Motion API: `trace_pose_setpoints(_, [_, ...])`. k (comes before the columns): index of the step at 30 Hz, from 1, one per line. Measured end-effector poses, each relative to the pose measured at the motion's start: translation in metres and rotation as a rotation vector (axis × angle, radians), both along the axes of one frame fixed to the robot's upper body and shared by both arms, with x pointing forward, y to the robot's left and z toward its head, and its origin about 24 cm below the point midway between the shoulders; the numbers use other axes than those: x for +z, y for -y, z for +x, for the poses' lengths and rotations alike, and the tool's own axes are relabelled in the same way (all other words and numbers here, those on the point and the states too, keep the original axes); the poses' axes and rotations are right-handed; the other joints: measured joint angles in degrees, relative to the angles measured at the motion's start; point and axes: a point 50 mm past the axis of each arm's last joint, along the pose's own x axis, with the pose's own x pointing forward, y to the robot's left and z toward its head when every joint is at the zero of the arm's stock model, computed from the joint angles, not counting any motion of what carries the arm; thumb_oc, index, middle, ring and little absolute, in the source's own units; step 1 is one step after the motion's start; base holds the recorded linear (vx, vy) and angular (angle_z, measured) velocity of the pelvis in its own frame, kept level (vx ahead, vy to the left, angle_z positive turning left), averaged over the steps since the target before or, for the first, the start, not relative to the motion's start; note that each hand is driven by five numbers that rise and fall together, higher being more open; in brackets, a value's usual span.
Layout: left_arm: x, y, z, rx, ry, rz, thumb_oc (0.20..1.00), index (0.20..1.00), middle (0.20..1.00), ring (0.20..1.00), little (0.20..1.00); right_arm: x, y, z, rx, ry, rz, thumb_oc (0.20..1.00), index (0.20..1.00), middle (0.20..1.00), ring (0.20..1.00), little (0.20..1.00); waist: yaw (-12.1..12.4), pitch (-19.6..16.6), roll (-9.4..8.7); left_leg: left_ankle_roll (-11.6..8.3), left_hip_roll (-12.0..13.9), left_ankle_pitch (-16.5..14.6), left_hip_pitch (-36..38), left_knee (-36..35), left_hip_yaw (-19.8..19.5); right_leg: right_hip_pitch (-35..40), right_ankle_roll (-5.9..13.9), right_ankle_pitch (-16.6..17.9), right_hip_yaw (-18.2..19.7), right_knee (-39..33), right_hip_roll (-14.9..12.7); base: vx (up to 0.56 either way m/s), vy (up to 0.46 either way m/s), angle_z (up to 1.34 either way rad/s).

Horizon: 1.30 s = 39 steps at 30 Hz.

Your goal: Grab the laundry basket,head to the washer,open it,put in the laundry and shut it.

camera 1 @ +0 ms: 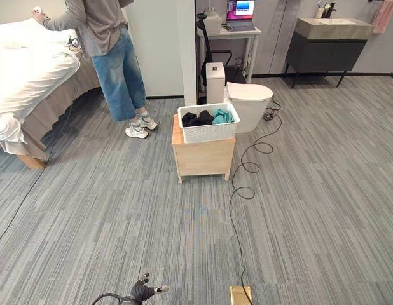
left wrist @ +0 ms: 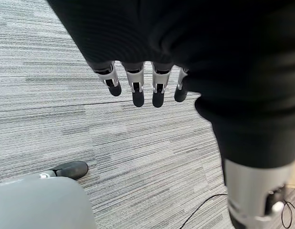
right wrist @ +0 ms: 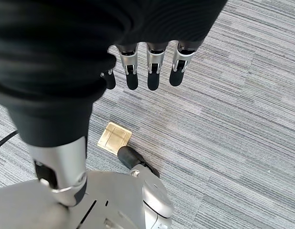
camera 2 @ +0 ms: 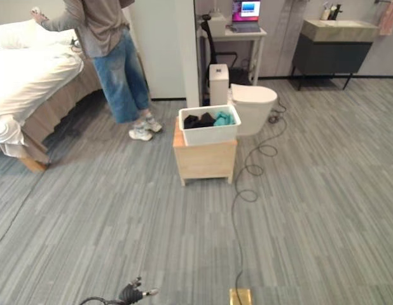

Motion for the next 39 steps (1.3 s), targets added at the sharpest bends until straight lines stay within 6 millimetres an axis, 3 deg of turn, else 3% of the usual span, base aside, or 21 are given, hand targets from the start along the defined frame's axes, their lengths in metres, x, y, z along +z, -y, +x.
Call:
trace_pose_setpoints(22, [0.0,-0.002,0.0,0.028,0.001,-0.005,1.0,1.0,1.0,1.0,1.0,0.0,-0.001,-0.001,-0.008,0.0,0.006,1.0,1.0,1.0,1.0,1.0,0.0,-0.1,-0.32,0.19,0.2,-0.1,-1.0,0.0,0.0,-0.8,-0.25,0.0,0.1,0.0,0.2,0.0,-0.014,0.0])
trace_pose_setpoints(29, [0.002,-0.01,0.002,0.044,0.007,0.007,1.0,1.0,1.0,1.0,1.0,-0.002,-0.006,-0.003,-0.067,0.006,0.045,1.0,1.0,1.0,1.0,1.0,0.2,1.6,-1.35,-1.22,2.2,0.0,-2.2,1.2,0.0,-1.6,-1.15,-0.1,0.1,0.0,2.2,0.02,-0.146,-0.01])
trace_pose_setpoints(31, [0.003,-0.014,0.004,0.075,0.016,0.009,1.0,1.0,1.0,1.0,1.0,-0.001,-0.009,0.009,-0.082,0.046,0.062,1.0,1.0,1.0,1.0,1.0,0.7,3.9,-1.79,-4.26,3.4,-2.2,-6.3,9.8,-0.7,-1.9,-3.05,-0.5,-0.3,0.1,3.9,-0.05,-0.211,0.04])
trace_pose_setpoints(32, [0.006,-0.016,0.013,0.081,0.043,0.012,1.0,1.0,1.0,1.0,1.0,-0.001,-0.012,0.017,-0.083,0.065,0.07,1.0,1.0,1.0,1.0,1.0,1.0,5.8,-3.04,-5.76,3.1,-2.2,-11.4,19.0,-2.1,-2.4,-4.08,-0.6,-0.6,0.9,3.8,0.0,-0.104,0.07])
trace_pose_setpoints(33, [0.013,-0.025,0.029,0.091,0.081,0.027,1.0,1.0,1.0,1.0,1.0,-0.001,-0.015,0.024,-0.073,0.078,0.076,1.0,1.0,1.0,1.0,1.0,1.8,7.9,-4.96,-7.93,2.1,0.4,-17.5,29.1,-4.4,-2.9,-5.49,-0.2,-0.6,0.9,2.7,0.0,-0.059,-0.07])
trace_pose_setpoints(34, [0.011,-0.026,0.025,0.107,0.071,0.025,1.0,1.0,1.0,1.0,1.0,0.001,-0.013,0.03,-0.069,0.095,0.07,1.0,1.0,1.0,1.0,1.0,2.6,8.2,-5.09,-7.7,1.9,3.6,-20.3,32.4,-5.0,-2.6,-6.63,0.2,-0.6,0.9,3.3,0.13,-0.066,-0.03])
trace_pose_setpoints(36, [0.014,-0.03,0.031,0.122,0.084,0.031,1.0,1.0,1.0,1.0,1.0,0.003,-0.012,0.041,-0.057,0.125,0.066,1.0,1.0,1.0,1.0,1.0,1.4,9.5,-5.91,-7.57,2.4,5.6,-23.9,37.0,-4.4,-3.6,-6.85,-0.4,-1.3,1.4,3.0,0.2,0.021,0.24])
trace_pose_setpoints(37, [0.015,-0.032,0.033,0.13,0.092,0.033,1.0,1.0,1.0,1.0,1.0,0.004,-0.013,0.048,-0.052,0.135,0.069,1.0,1.0,1.0,1.0,1.0,1.7,9.7,-6.3,-6.58,3.3,4.5,-25.0,34.5,-1.2,-3.6,-6.39,-0.7,-1.5,0.3,3.0,0.18,0.064,0.33])
trace_pose_setpoints(38, [0.016,-0.033,0.036,0.131,0.1,0.037,1.0,1.0,1.0,1.0,1.0,0.004,-0.015,0.051,-0.034,0.134,0.068,1.0,1.0,1.0,1.0,1.0,1.8,10.6,-7.03,-5.77,3.6,4.3,-22.1,18.6,2.4,-4.1,-6.06,-1.0,-1.6,-0.2,2.7,0.3,0.125,0.19])
trace_pose_setpoints(39, [0.015,-0.033,0.033,0.136,0.092,0.034,1.0,1.0,1.0,1.0,1.0,0.005,-0.015,0.055,-0.032,0.145,0.07,1.0,1.0,1.0,1.0,1.0,1.7,10.6,-6.55,-6.01,4.2,4.5,-21.2,14.0,2.6,-3.9,-6.1,-0.9,-1.8,-0.2,3.4,0.42,0.161,0.17])
